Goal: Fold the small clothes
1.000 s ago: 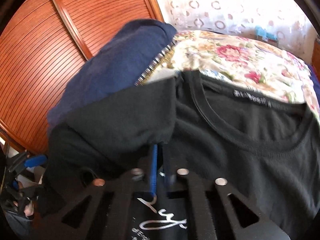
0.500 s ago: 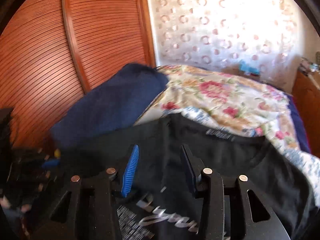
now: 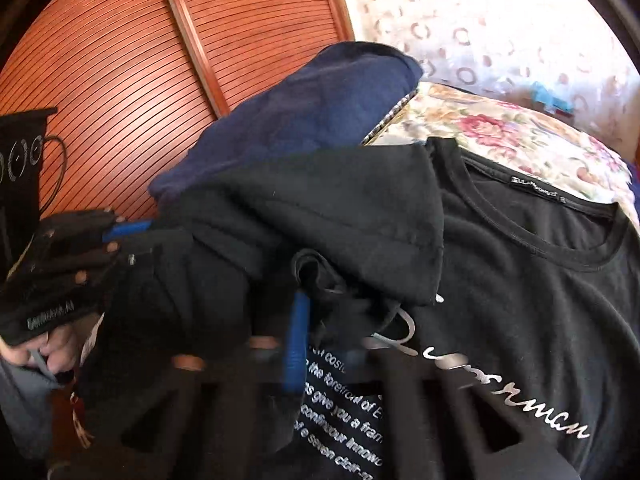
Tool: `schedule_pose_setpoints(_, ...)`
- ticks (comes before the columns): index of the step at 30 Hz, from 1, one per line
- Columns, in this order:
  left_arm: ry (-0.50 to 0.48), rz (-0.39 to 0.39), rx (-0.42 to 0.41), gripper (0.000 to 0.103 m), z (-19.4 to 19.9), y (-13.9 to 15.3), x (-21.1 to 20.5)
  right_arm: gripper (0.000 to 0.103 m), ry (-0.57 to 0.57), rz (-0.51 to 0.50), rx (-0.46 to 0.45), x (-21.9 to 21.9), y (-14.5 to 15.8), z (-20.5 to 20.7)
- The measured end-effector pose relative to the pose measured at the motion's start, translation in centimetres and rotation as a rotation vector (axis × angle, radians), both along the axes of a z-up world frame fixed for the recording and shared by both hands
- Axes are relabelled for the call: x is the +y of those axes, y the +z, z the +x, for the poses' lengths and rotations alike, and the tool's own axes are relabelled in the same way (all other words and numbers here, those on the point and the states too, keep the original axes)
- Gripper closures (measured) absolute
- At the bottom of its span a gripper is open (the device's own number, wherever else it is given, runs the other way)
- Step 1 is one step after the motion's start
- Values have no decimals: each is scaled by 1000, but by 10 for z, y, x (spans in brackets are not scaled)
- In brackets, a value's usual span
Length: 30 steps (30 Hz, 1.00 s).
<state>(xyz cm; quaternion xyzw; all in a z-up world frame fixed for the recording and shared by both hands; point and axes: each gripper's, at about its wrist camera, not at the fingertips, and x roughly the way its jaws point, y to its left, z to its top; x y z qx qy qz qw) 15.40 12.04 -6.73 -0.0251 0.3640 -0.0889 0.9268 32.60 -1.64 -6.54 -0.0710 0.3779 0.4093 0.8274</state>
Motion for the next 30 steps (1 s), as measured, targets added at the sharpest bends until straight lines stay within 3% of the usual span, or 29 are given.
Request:
schedule_pose_setpoints(7, 18, -31, -24, 94, -7, 11, 10, 100, -1, 63, -121, -52, 33, 2)
schedule_pose_setpoints(12, 19, -15, 1, 93, -3, 7, 11, 100, -49, -52, -167, -81, 29, 1)
schedule_pose_setpoints(15, 25, -7, -6, 85, -6, 5, 10, 98, -99, -112, -136, -87, 13, 13)
schedule_pose_setpoints(18, 10, 1, -30, 64, -12, 8, 8, 89, -130, -127, -136, -93, 5, 19)
schedule_pose_setpoints(19, 3, 6, -49, 57, -16, 11, 7, 85, -132, -120, -132, -94, 3, 23)
schedule_pose_setpoints(20, -2, 10, -58, 57, -19, 14, 5, 72, -142, -125, -137, -92, 3, 24)
schedule_pose_setpoints(21, -9, 14, -68, 55, -23, 17, 2, 65, -155, -131, -144, -92, 2, 19)
schedule_pose_setpoints(22, -10, 18, -74, 47, -26, 19, 0, 58, -159, -123, -147, -92, -1, 19)
schedule_pose_setpoints(23, -12, 20, -80, 35, -28, 21, -2, 56, -156, -112, -144, -91, -2, 20)
schedule_pose_setpoints(25, -27, 19, -111, 21, -37, 24, -11, 52, -166, -132, -152, -89, -6, 12)
schedule_pose_setpoints(30, -35, -4, -98, 21, -42, 16, -35, 51, -207, -195, -150, -104, -15, -11)
